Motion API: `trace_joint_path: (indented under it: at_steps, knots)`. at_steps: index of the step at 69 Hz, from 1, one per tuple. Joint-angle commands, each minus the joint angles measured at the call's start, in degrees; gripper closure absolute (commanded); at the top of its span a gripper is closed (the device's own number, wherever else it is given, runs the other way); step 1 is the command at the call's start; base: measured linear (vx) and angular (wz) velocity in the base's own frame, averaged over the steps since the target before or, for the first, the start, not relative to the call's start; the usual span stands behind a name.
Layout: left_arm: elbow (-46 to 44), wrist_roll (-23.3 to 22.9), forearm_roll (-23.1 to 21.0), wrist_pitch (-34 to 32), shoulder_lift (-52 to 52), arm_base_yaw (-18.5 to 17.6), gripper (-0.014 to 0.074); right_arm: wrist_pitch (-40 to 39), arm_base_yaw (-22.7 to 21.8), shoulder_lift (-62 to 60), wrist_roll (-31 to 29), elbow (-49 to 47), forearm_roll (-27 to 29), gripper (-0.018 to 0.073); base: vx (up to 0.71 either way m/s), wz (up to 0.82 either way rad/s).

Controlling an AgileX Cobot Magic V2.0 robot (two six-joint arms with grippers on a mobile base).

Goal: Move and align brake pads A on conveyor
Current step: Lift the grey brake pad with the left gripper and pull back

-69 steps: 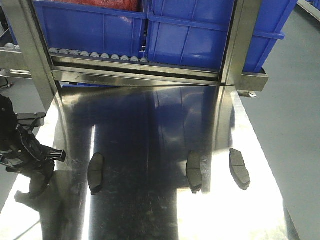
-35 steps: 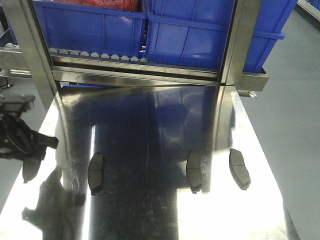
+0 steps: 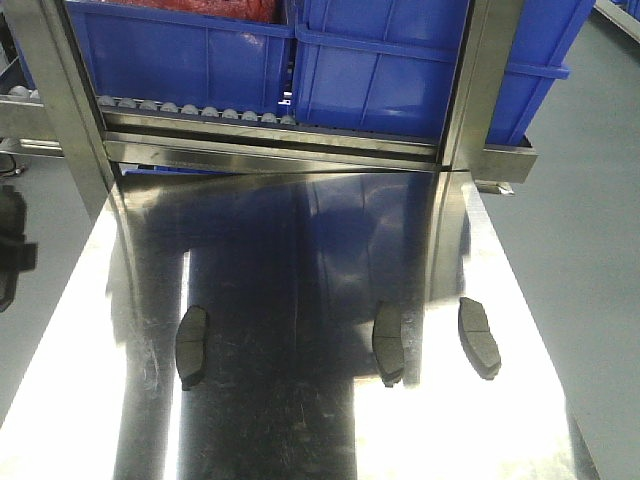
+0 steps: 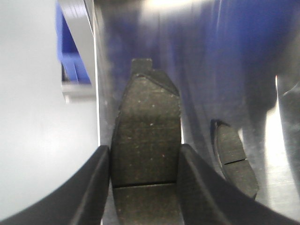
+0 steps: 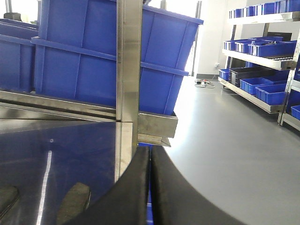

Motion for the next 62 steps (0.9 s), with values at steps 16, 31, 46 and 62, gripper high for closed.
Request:
trace_joint_path:
  at_steps: [16, 31, 46, 62]
  knots:
    - [17.15, 0.46, -0.59, -18.97, -24.34, -0.23, 0.0602, -3.90, -0.41, -0.93, -0.21, 0.26, -0.31, 0.0569, 0.00, 0.00]
    - [25.60, 0.46, -0.63, -18.75, -36.24, -0.23, 0.0602, -3.95, -0.41, -0.93, -0.21, 0.26, -0.31, 0.0569, 0.00, 0.00]
    - [26.91, 0.46, -0.57, -19.28, -41.11, -0.23, 0.0602, -3.95, -0.41, -0.93, -0.21, 0.26, -0.31, 0.0569, 0.00, 0.00]
    - [26.91, 0.46, -0.57, -18.54, -41.07, -0.23, 0.0602, -3.95, -0.41, -0.88, -0.21, 0.26, -0.31, 0.0569, 0.00, 0.00]
